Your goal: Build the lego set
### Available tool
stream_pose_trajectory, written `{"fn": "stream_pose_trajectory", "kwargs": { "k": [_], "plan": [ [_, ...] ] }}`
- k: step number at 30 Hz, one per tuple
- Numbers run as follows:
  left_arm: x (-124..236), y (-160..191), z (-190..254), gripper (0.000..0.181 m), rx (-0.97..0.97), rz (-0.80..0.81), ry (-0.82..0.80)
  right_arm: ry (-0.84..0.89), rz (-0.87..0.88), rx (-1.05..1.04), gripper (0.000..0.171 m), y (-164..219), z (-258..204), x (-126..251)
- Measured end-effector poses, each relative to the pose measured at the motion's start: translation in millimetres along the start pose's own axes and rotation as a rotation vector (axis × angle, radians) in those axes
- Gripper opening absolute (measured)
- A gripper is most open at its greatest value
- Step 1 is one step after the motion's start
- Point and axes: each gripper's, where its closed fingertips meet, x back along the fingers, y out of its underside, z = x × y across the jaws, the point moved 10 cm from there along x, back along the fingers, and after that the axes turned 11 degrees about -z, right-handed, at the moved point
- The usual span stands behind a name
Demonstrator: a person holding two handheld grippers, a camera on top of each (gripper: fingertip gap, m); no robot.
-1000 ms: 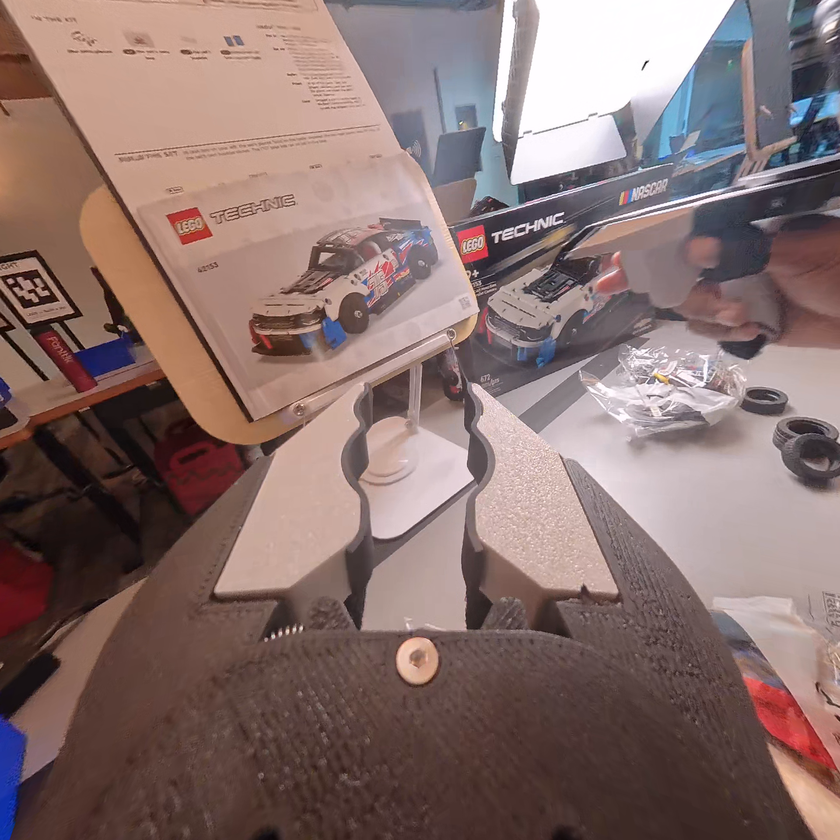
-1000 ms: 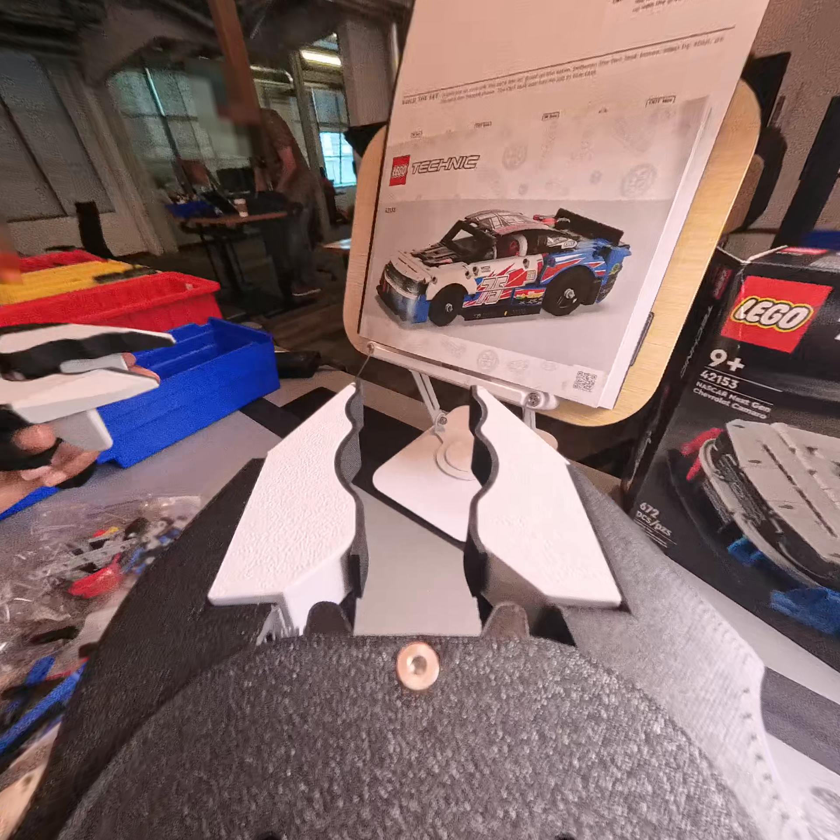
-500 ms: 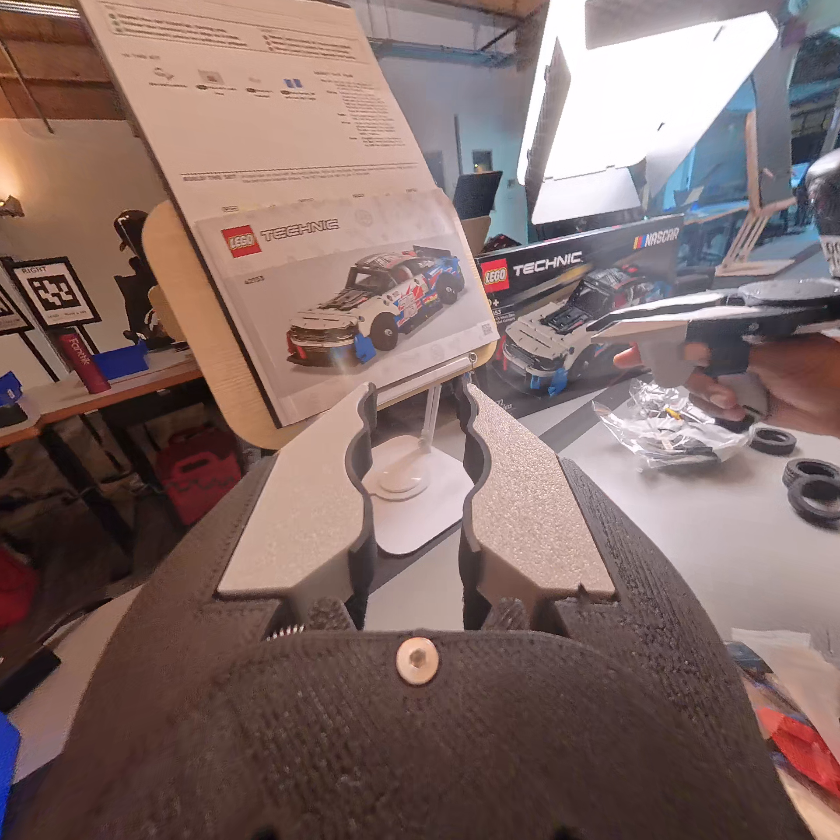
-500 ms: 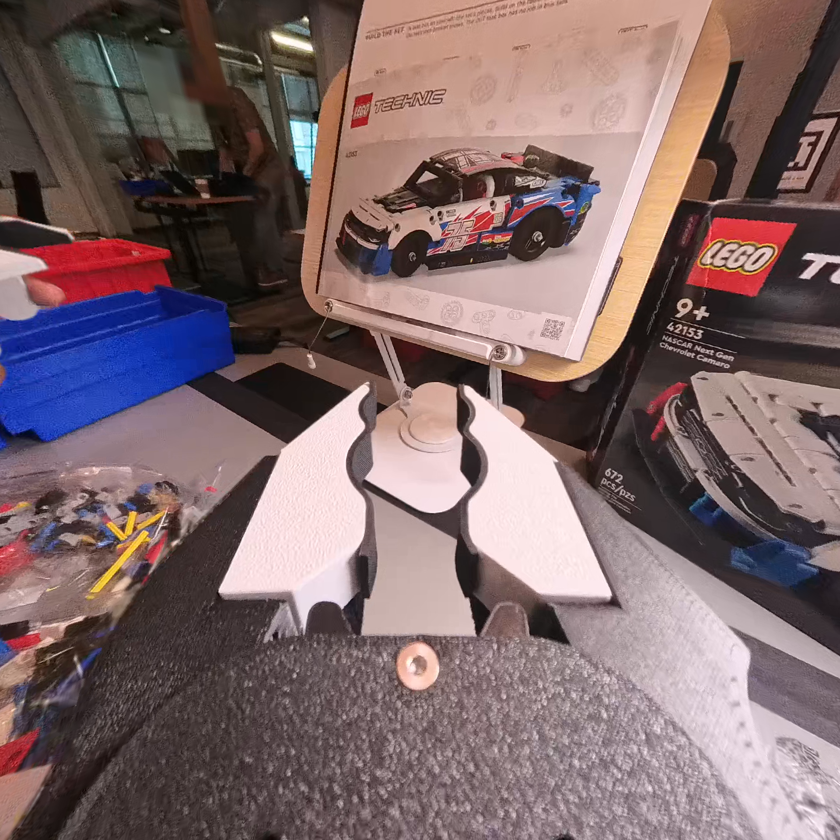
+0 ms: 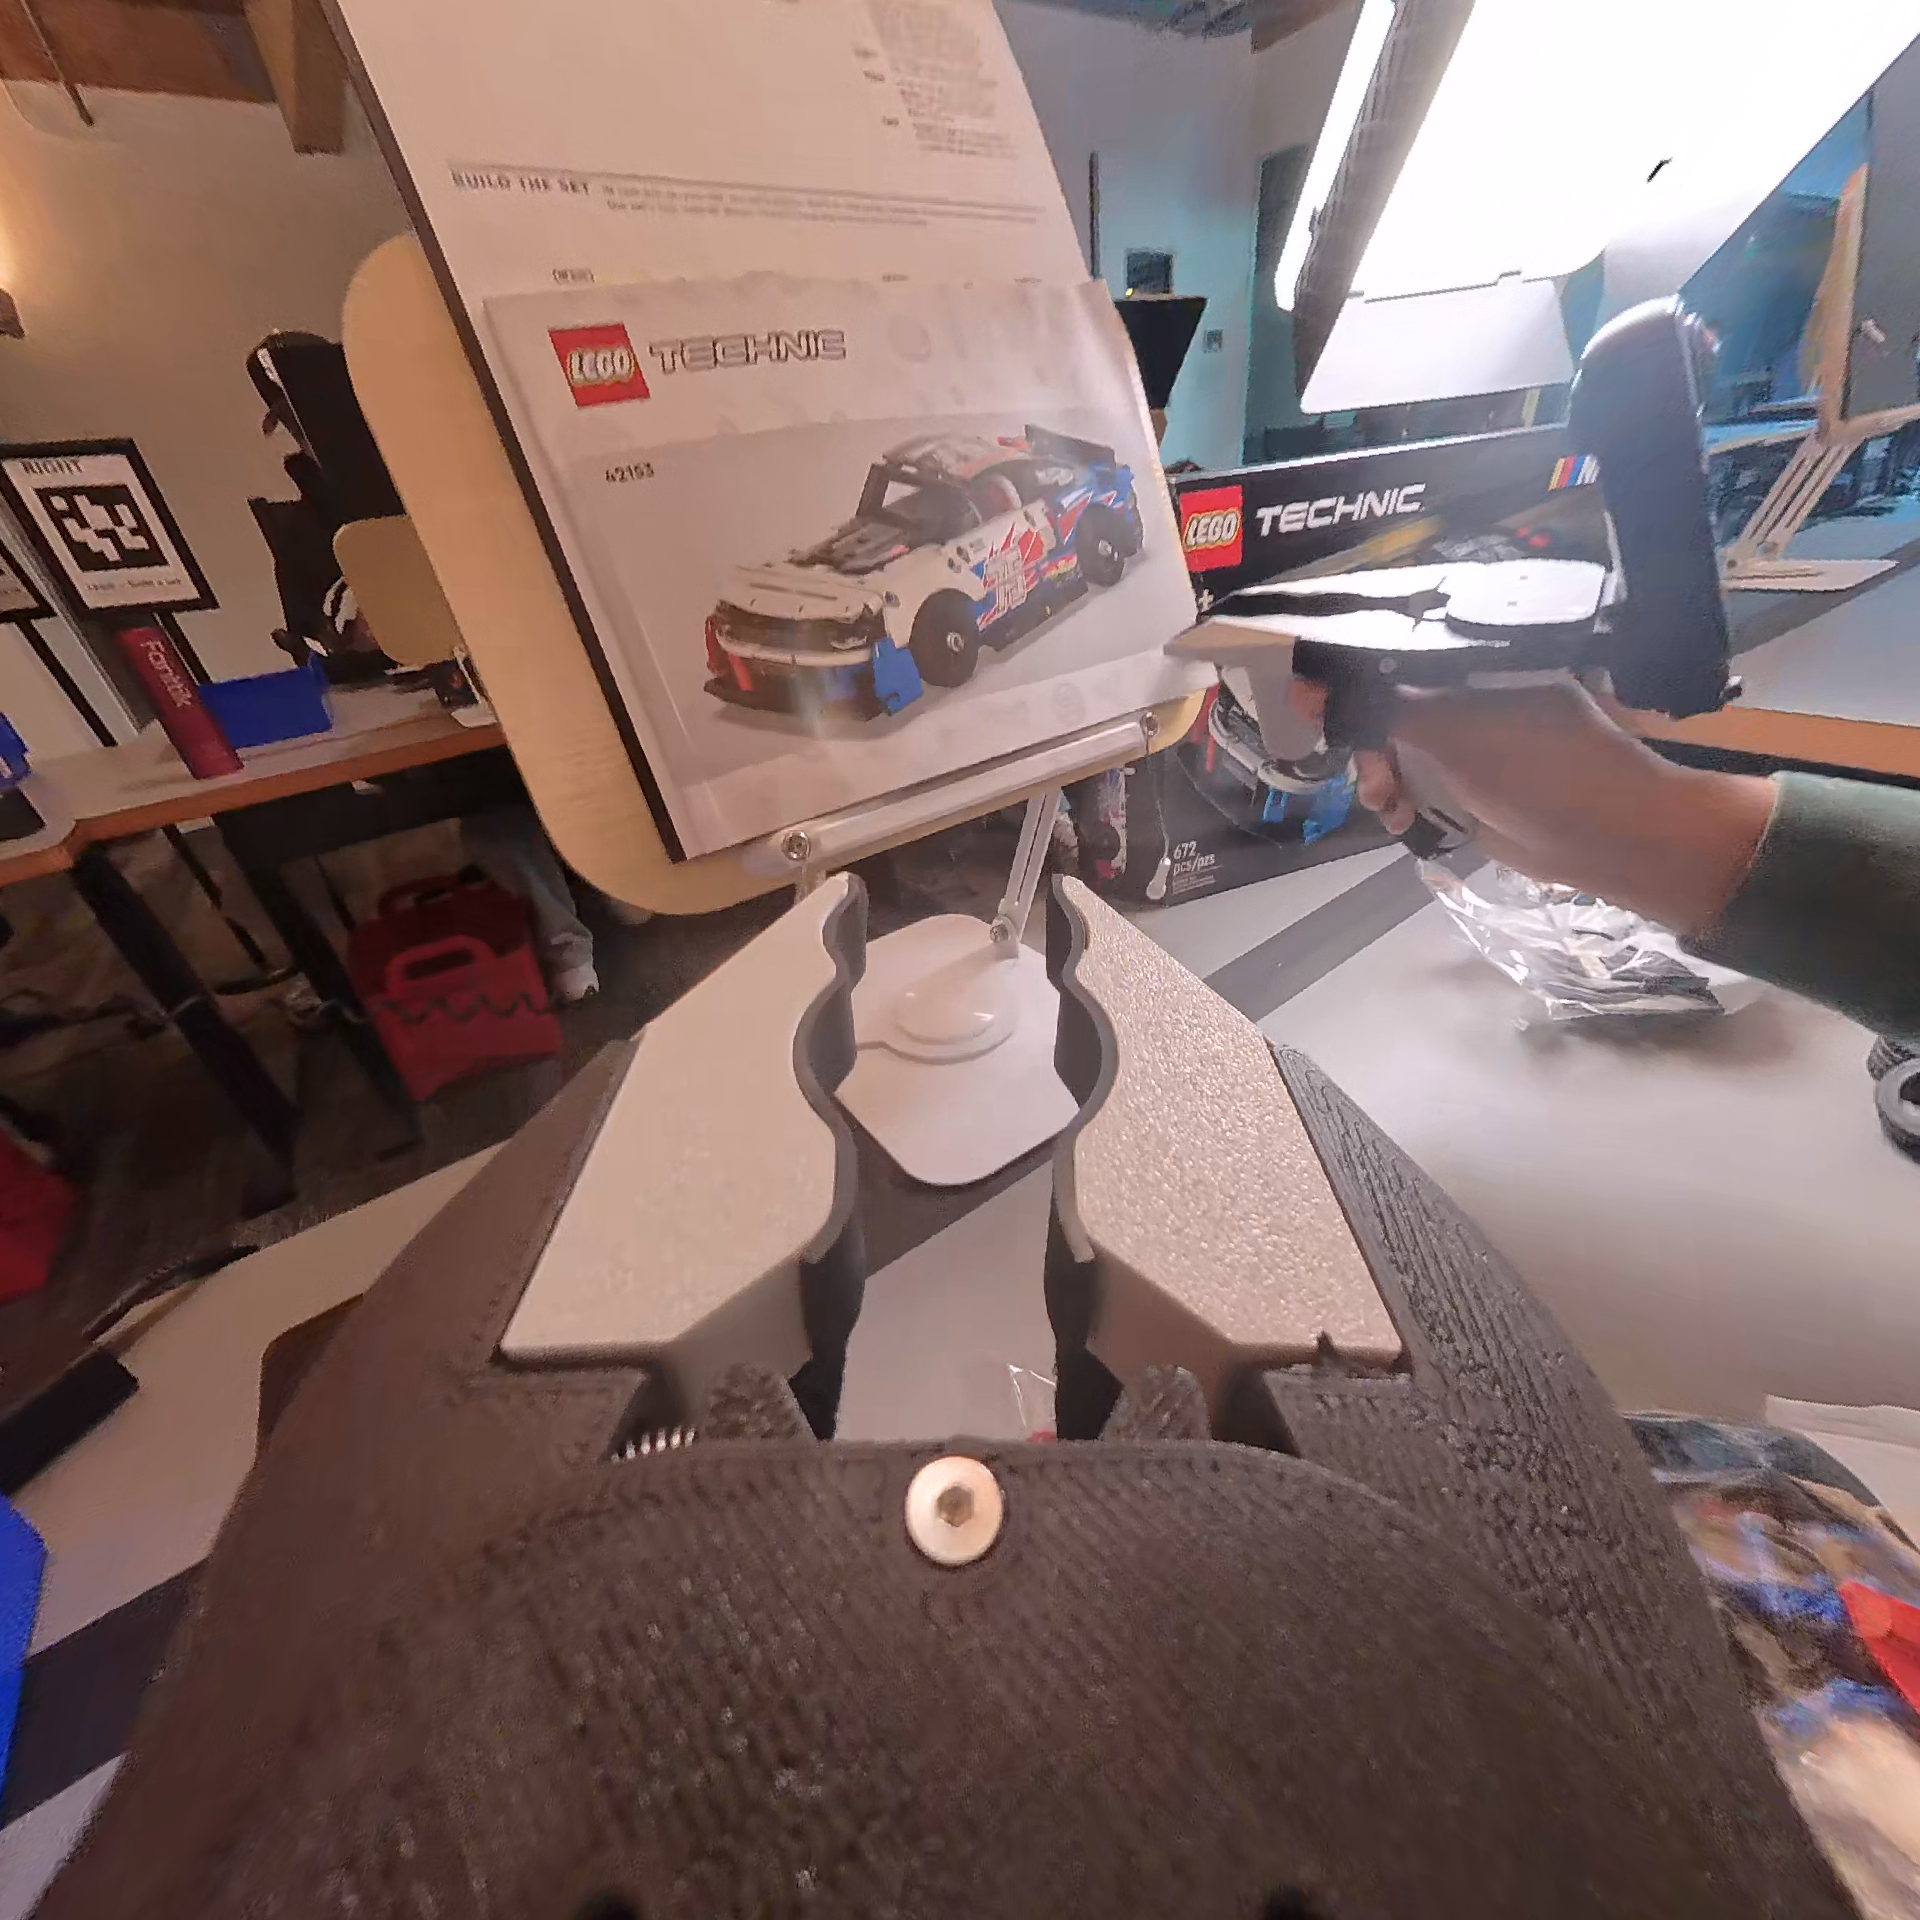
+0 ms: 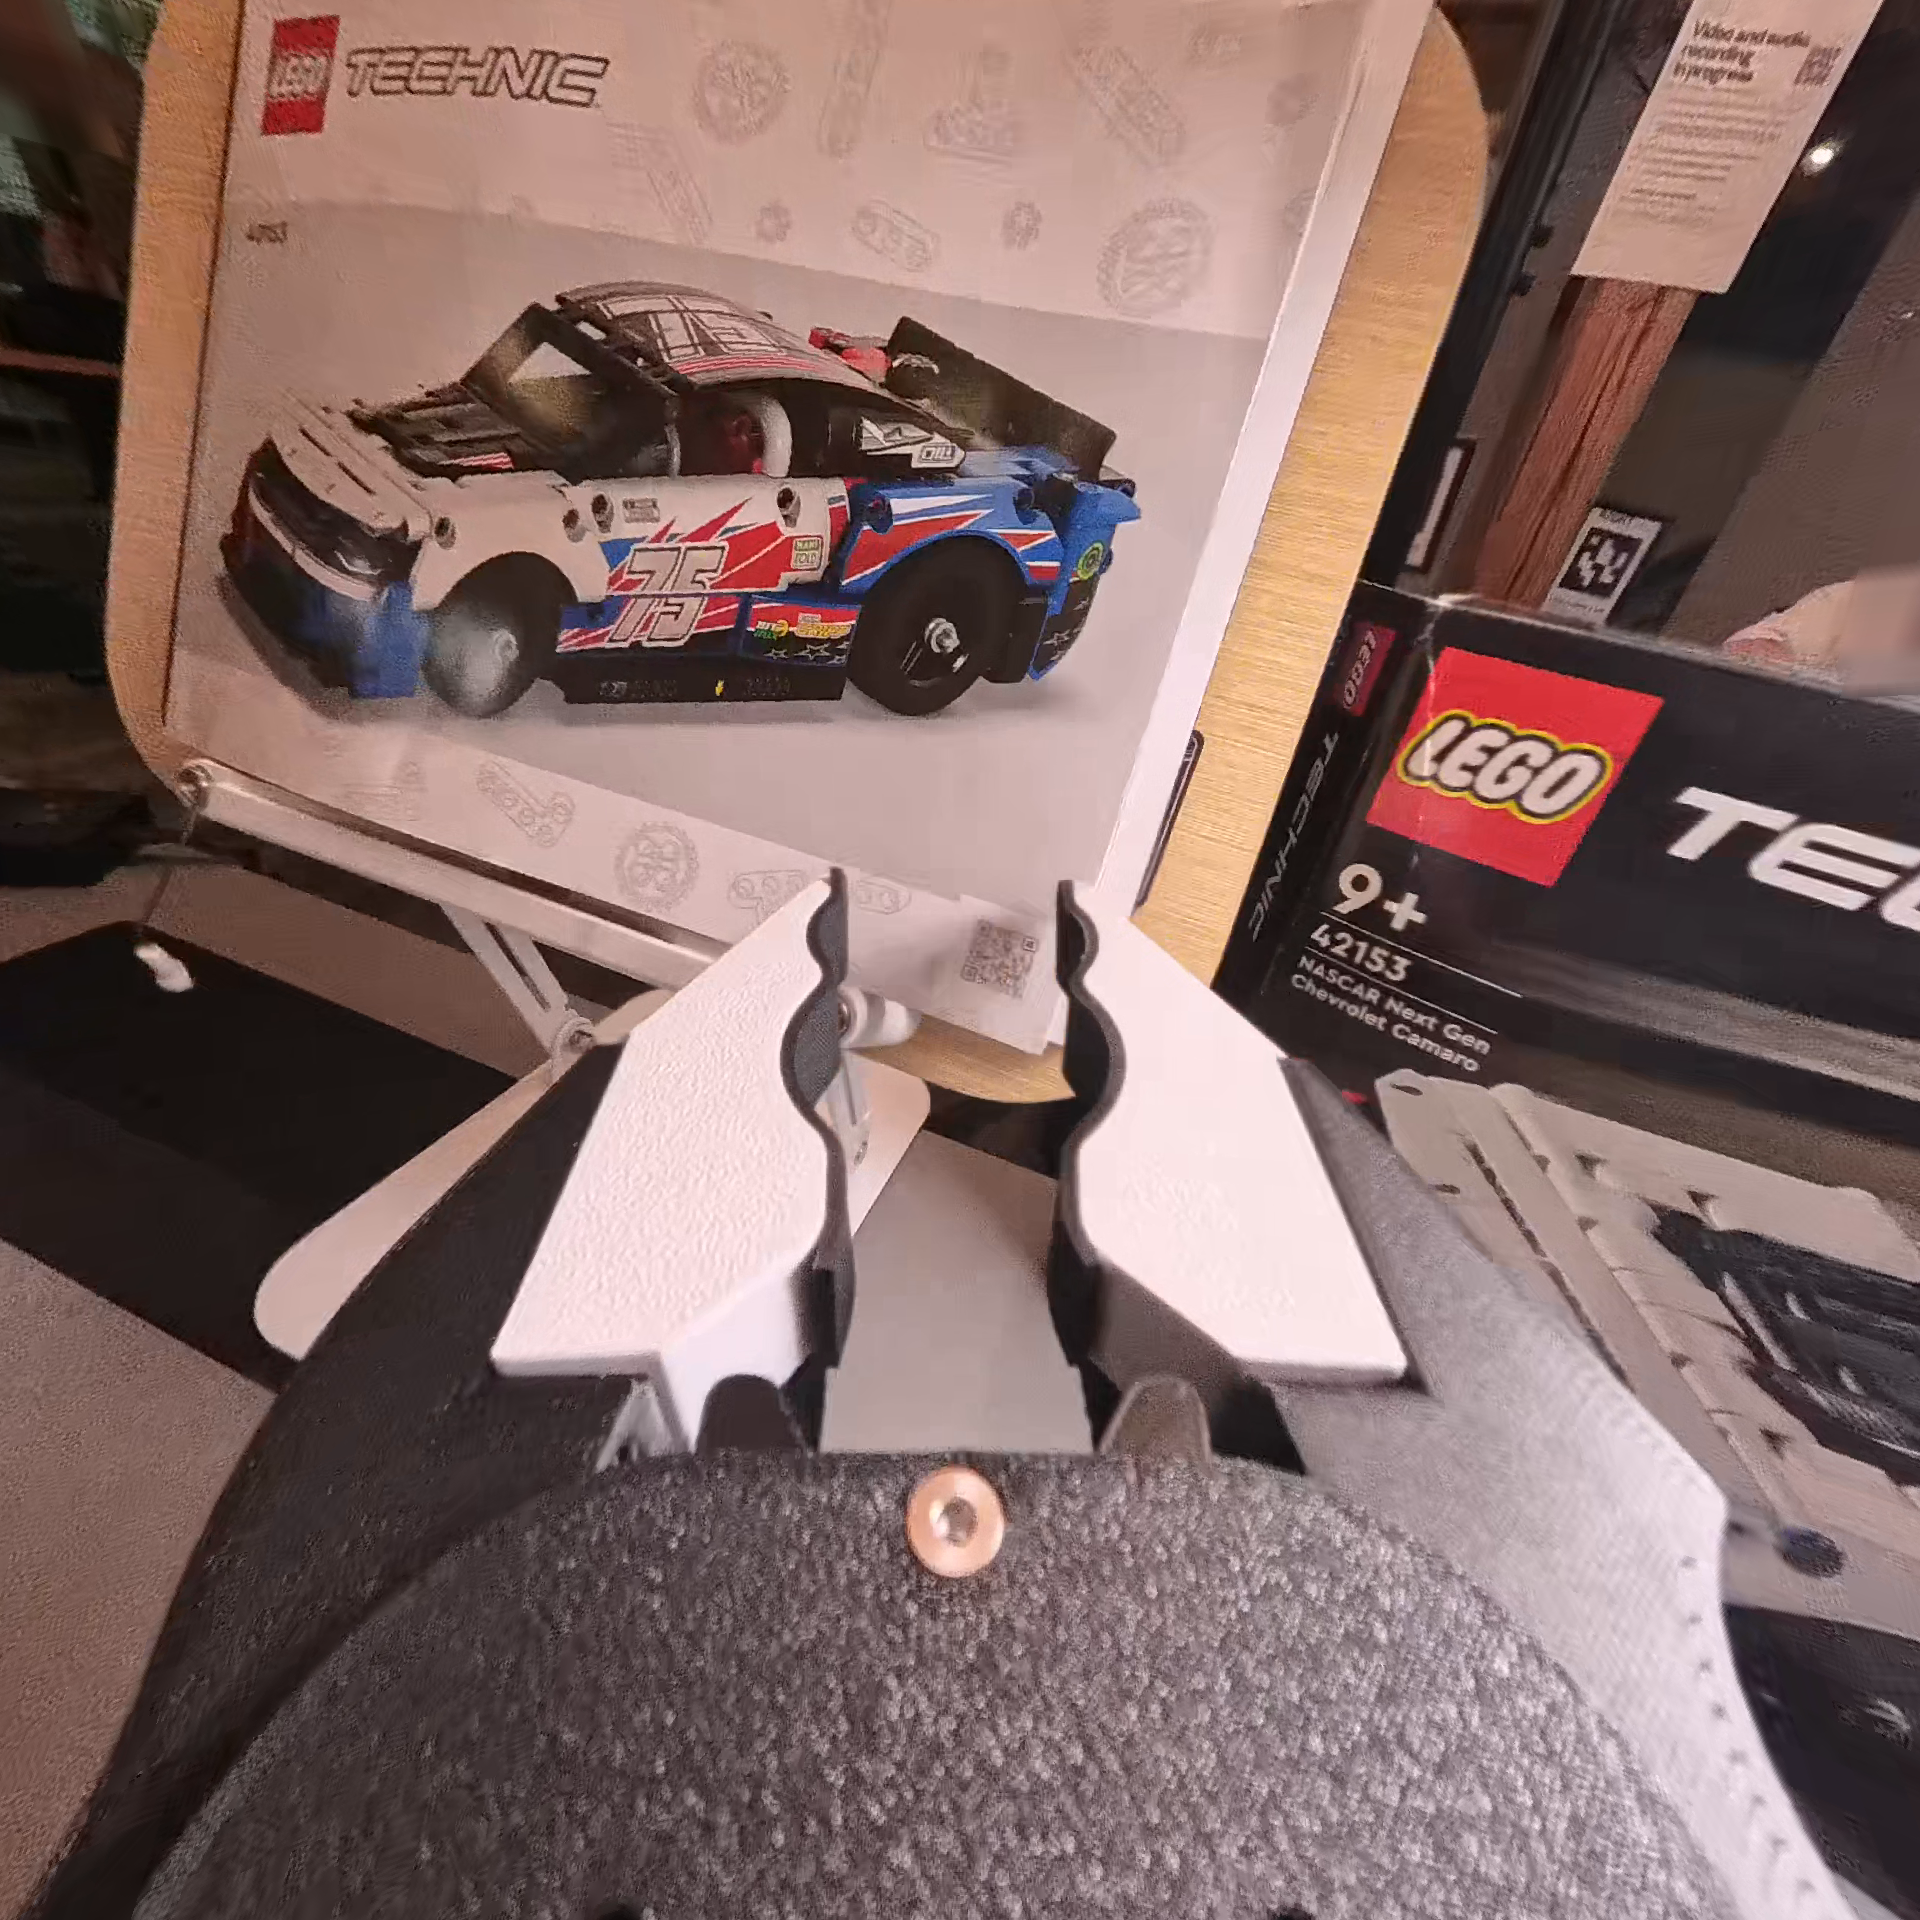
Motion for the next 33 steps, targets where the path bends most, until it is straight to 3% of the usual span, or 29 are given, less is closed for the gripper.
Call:
{"fn": "stream_pose_trajectory", "kwargs": {
  "k": [3, 6, 9, 10, 12, 15, 19, 25, 29, 33],
  "plan": [
    [-6, 6, 0, 0.032, 0.004, -0.022, -0.003, -0.004, 0.046, 0.017, 0.000, -7, -9, 8],
    [-16, 9, 5, 0.032, 0.014, -0.028, 0.024, 0.042, 0.086, -0.011, 0.005, -17, -10, 17],
    [-29, 5, 14, 0.032, -0.004, -0.013, 0.035, 0.030, -0.016, -0.124, 0.056, -25, 6, 0],
    [-32, 1, 16, 0.032, -0.003, 0.004, 0.036, 0.020, -0.075, -0.143, 0.054, -24, 10, -10],
    [-35, -4, 22, 0.032, -0.006, 0.032, 0.043, 0.044, -0.105, -0.128, 0.026, -22, 15, -17],
    [-33, -5, 27, 0.032, -0.072, 0.027, 0.023, 0.105, -0.009, -0.027, 0.004, -27, 13, -2],
    [-25, -6, 19, 0.032, -0.034, 0.032, 0.027, 0.044, 0.052, -0.004, 0.001, -29, 3, 15],
    [-13, -5, 16, 0.032, 0.017, 0.040, 0.025, -0.113, 0.289, 0.025, 0.000, -34, -31, 47],
    [-25, -23, 31, 0.034, 0.193, 0.103, 0.182, -0.190, 0.328, 0.089, 0.000, -28, -58, 51],
    [-57, -56, 40, 0.040, 0.251, 0.124, 0.240, -0.225, 0.348, 0.154, 0.000, -18, -81, 54]
  ]
}}
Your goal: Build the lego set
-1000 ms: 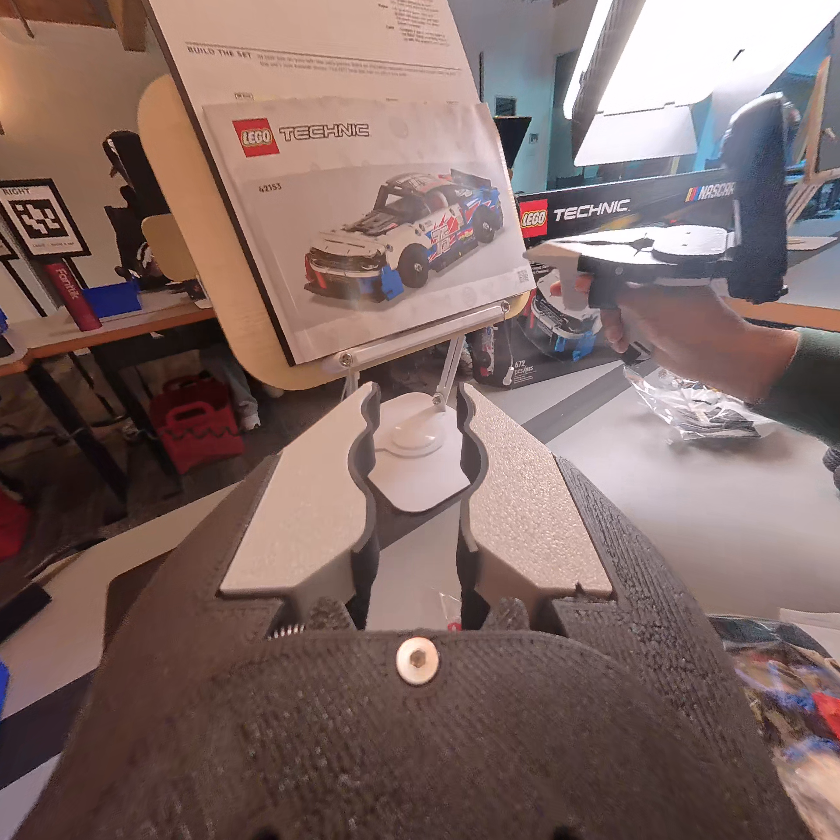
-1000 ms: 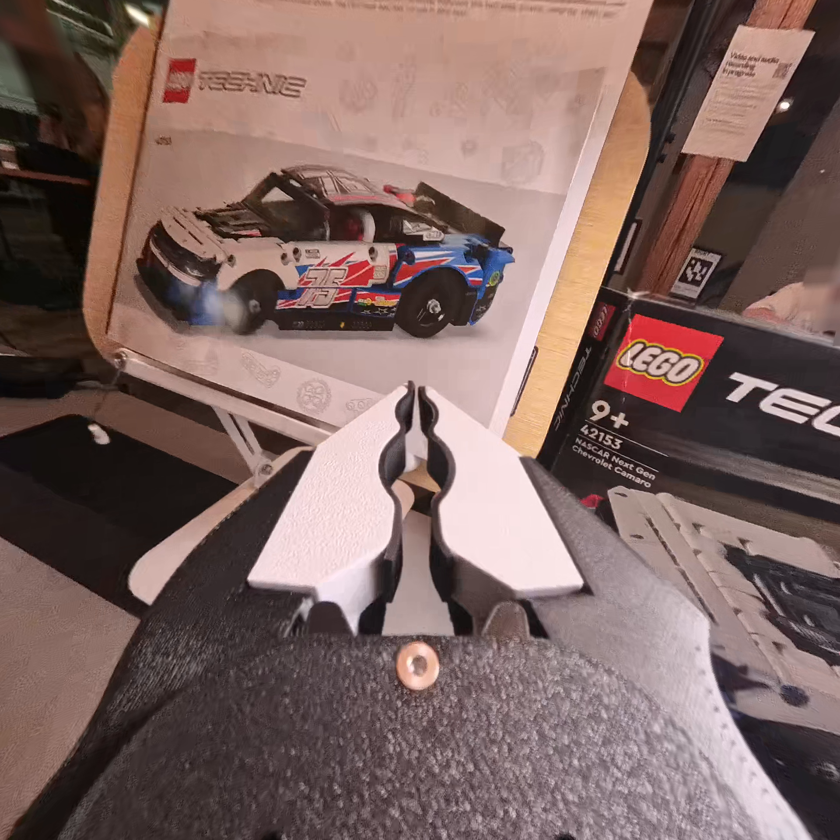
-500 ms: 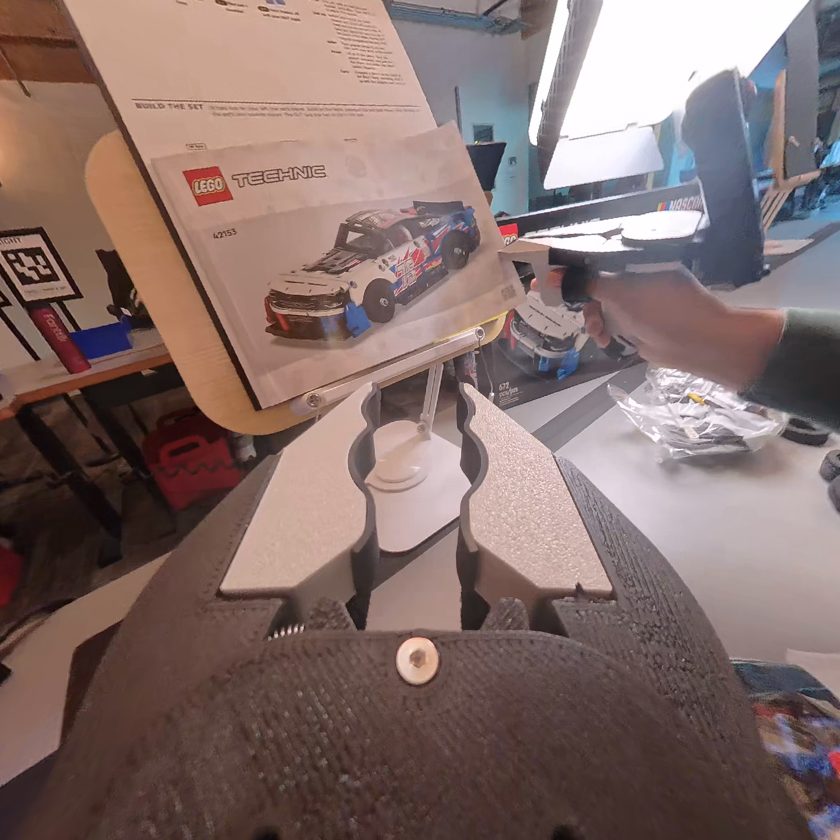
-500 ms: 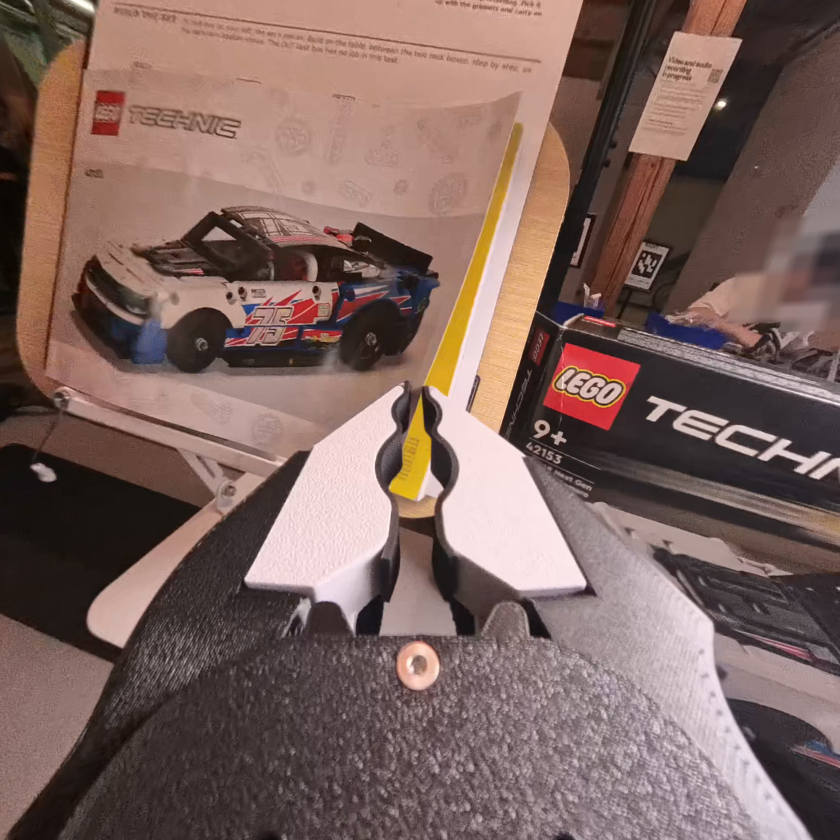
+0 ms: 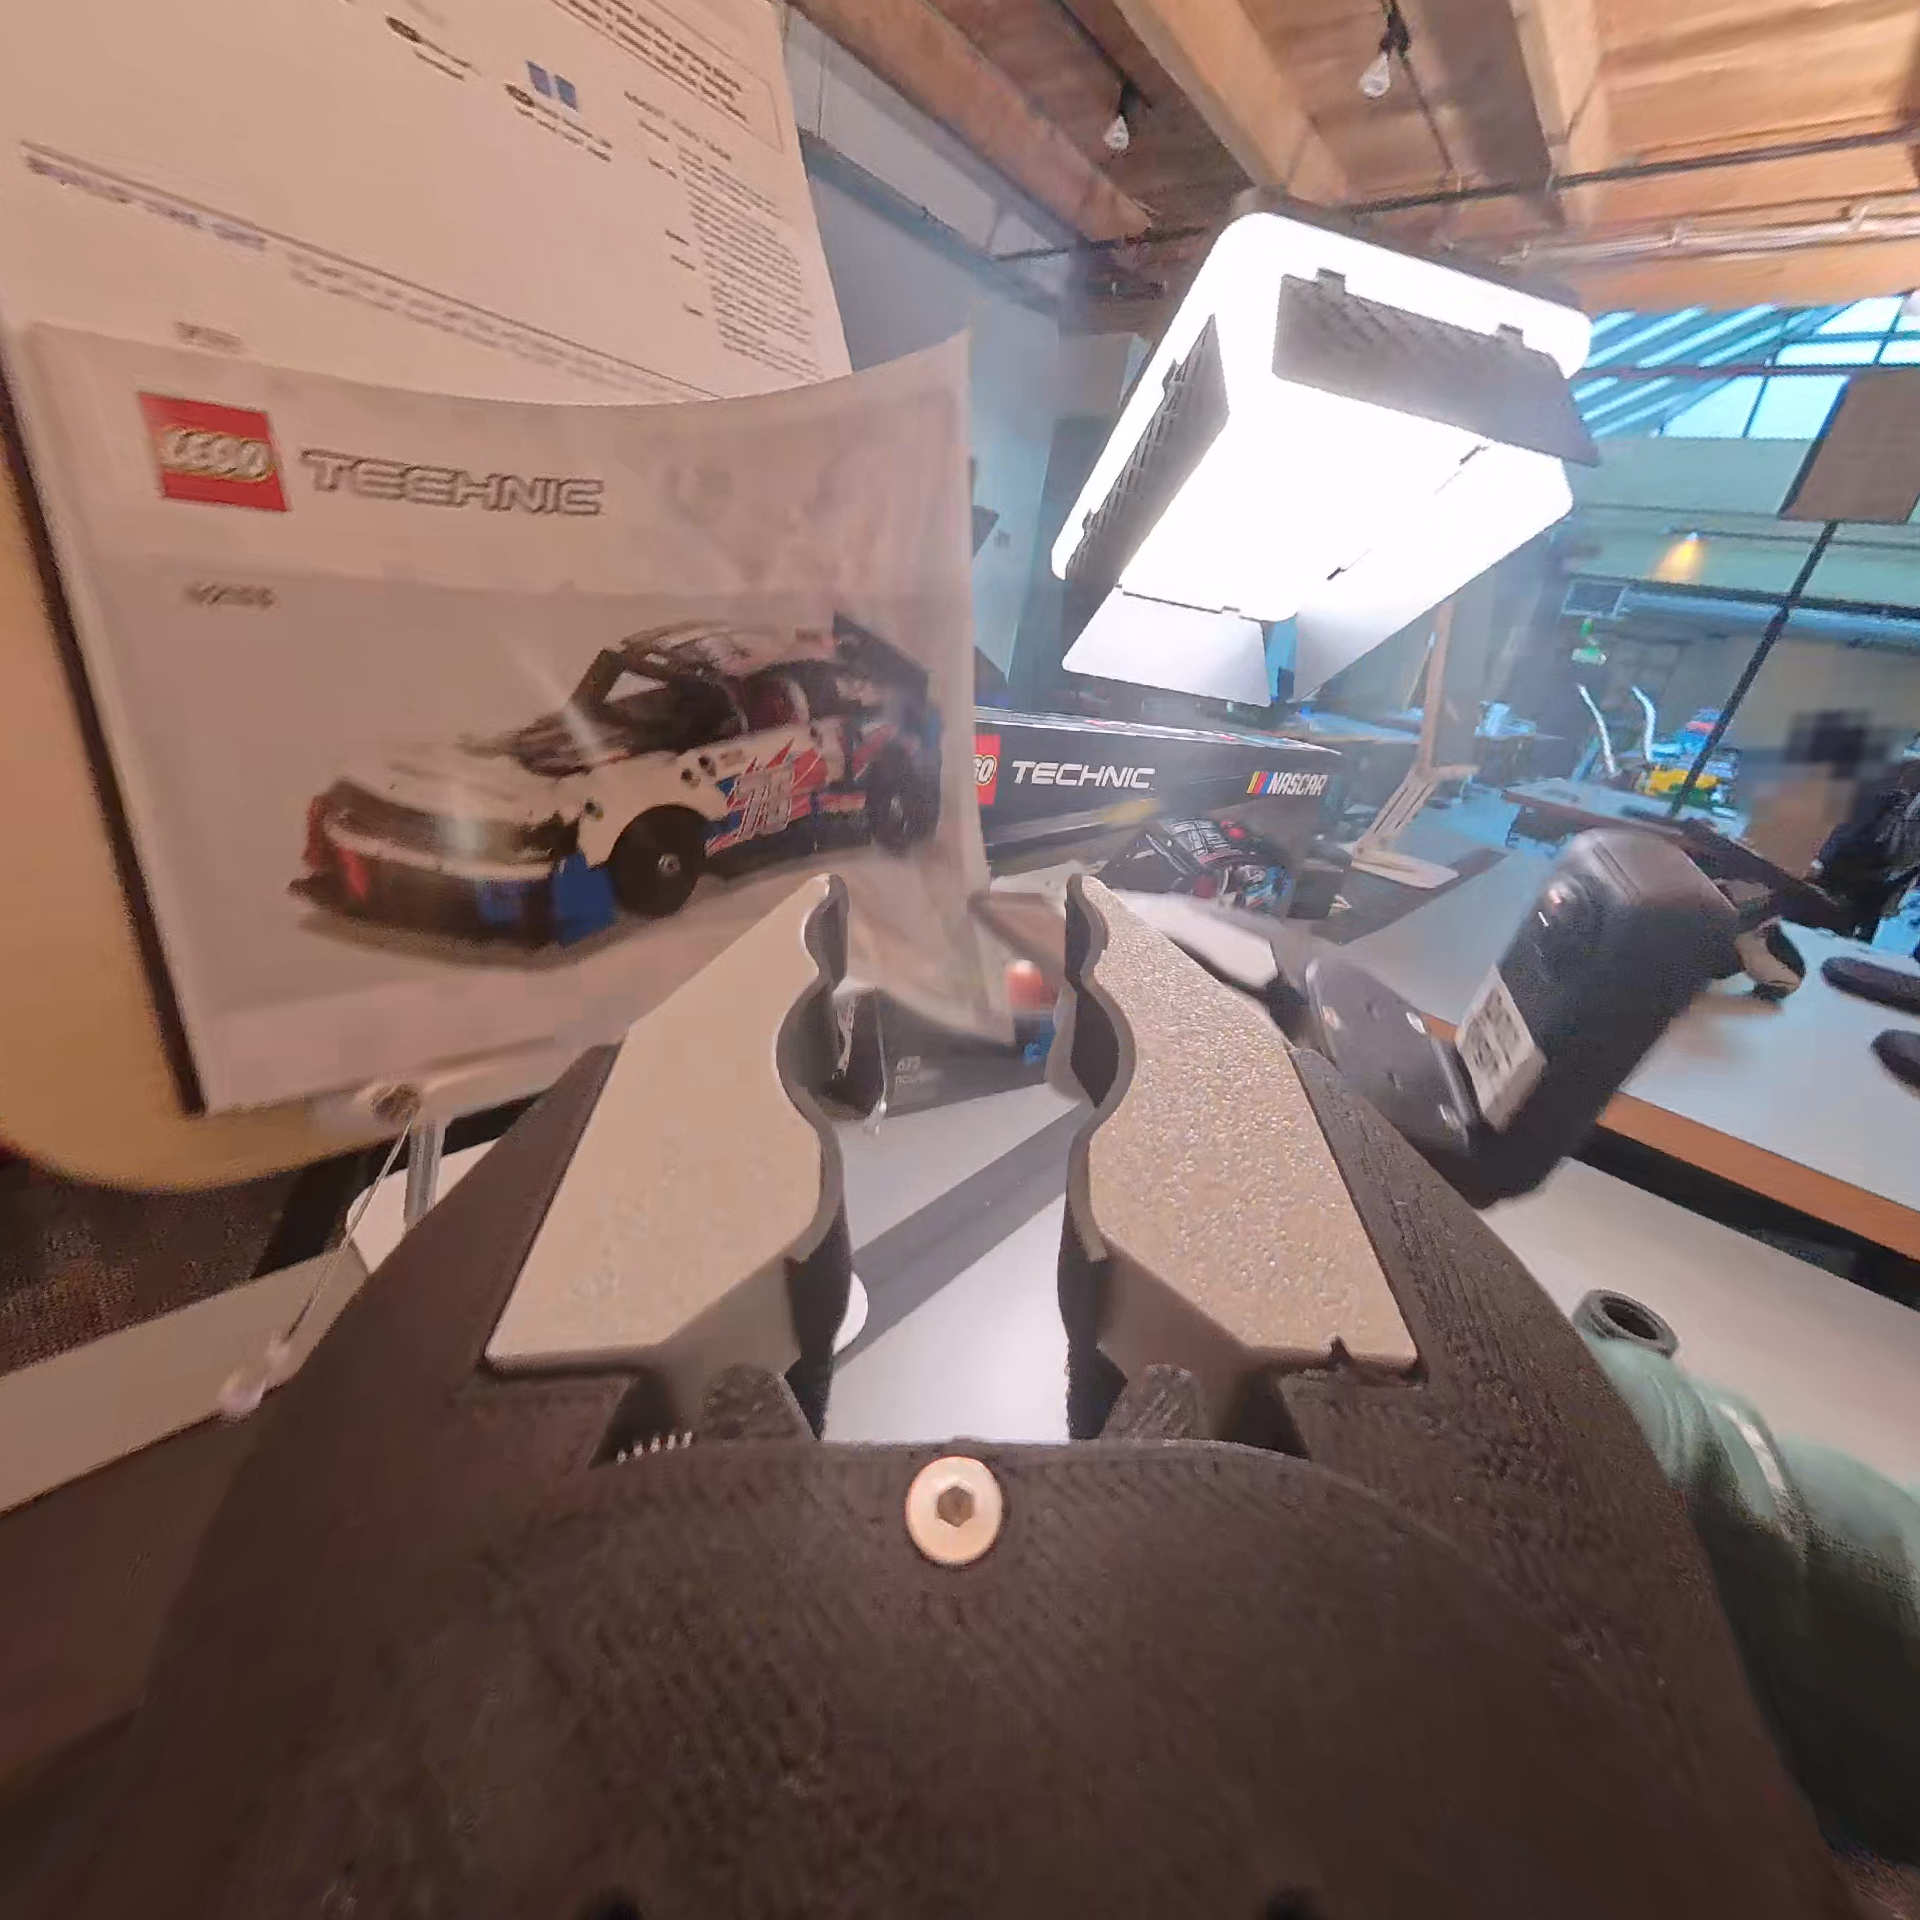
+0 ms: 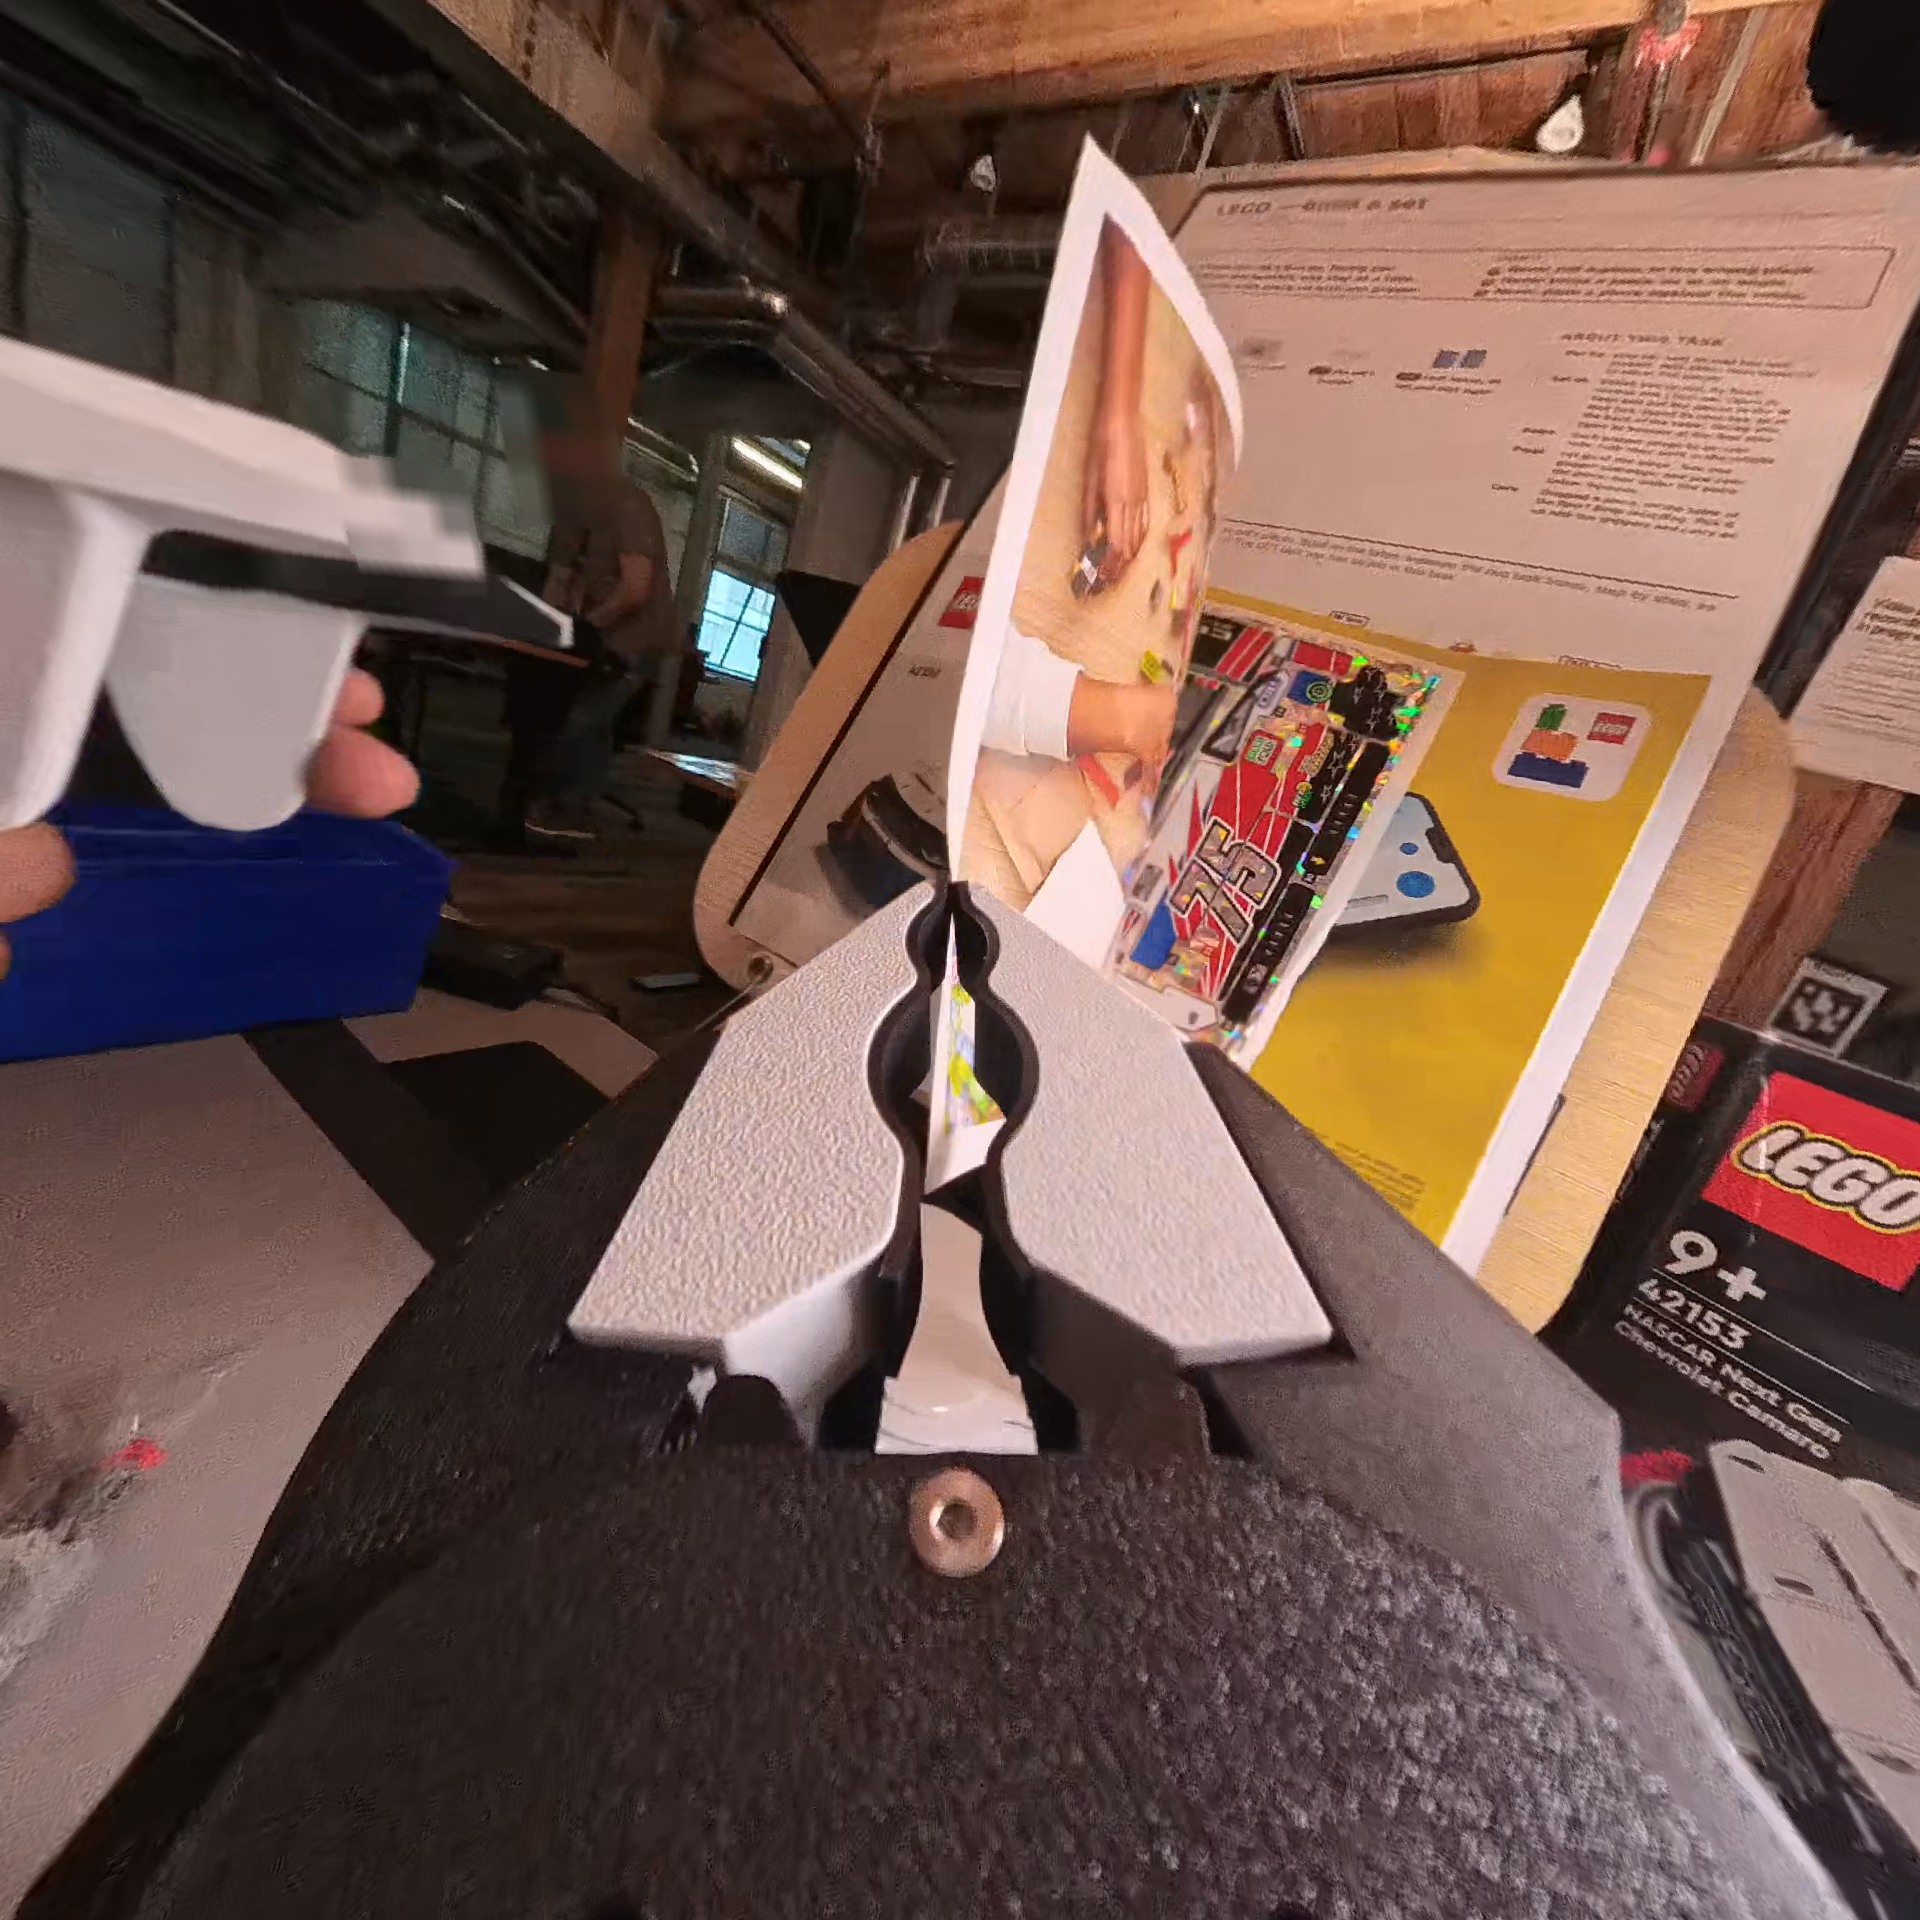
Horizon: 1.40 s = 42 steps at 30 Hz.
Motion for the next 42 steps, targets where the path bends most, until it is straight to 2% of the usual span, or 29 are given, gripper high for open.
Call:
{"fn": "stream_pose_trajectory", "kwargs": {
  "k": [2, 4, 6, 7, 10, 15, 18, 22, 25, 28, 31, 34, 39, 42],
  "plan": [
    [-25, -13, 1, 0.047, -0.030, -0.038, -0.009, -0.027, -0.005, 0.031, 0.000, 2, -7, -5],
    [-49, -21, 3, 0.047, -0.052, -0.083, -0.017, -0.009, -0.034, 0.065, 0.000, 1, -9, -8],
    [-64, -26, 0, 0.029, -0.049, -0.084, -0.062, -0.034, -0.021, 0.056, 0.000, -3, -10, -8],
    [-68, -28, -2, 0.017, -0.052, -0.081, -0.088, -0.027, -0.019, 0.062, 0.000, -4, -10, -7],
    [-77, -27, -2, 0.000, -0.084, -0.099, -0.070, -0.022, -0.030, 0.095, 0.000, -6, -11, -5],
    [-68, -28, 6, 0.000, -0.218, -0.107, -0.152, -0.096, -0.020, 0.081, 0.000, -10, -12, -2],
    [-52, -29, 4, 0.000, -0.259, -0.107, -0.169, -0.159, -0.017, 0.050, 0.021, -13, -11, 0],
    [-34, -31, -3, 0.000, -0.198, -0.103, -0.076, -0.218, -0.027, -0.030, 0.054, -14, -10, -3],
    [-19, -28, -8, 0.000, -0.187, -0.079, -0.078, -0.242, -0.066, -0.092, 0.077, -12, -11, -8],
    [-10, -23, -10, 0.000, -0.166, -0.053, -0.045, -0.299, -0.104, -0.125, 0.086, -8, -14, -13],
    [0, -25, -17, 0.000, -0.159, 0.001, -0.077, -0.374, -0.150, -0.009, 0.084, -4, -28, -14],
    [8, -29, -27, 0.000, -0.112, 0.033, -0.065, -0.330, -0.183, 0.067, 0.085, -2, -33, -15],
    [27, -31, -42, 0.000, -0.122, 0.063, -0.132, -0.308, -0.258, -0.012, 0.075, 15, -20, -20],
    [47, -34, -54, 0.000, -0.121, 0.096, -0.183, -0.274, -0.265, -0.057, 0.059, 19, -11, -19]
  ]
}}
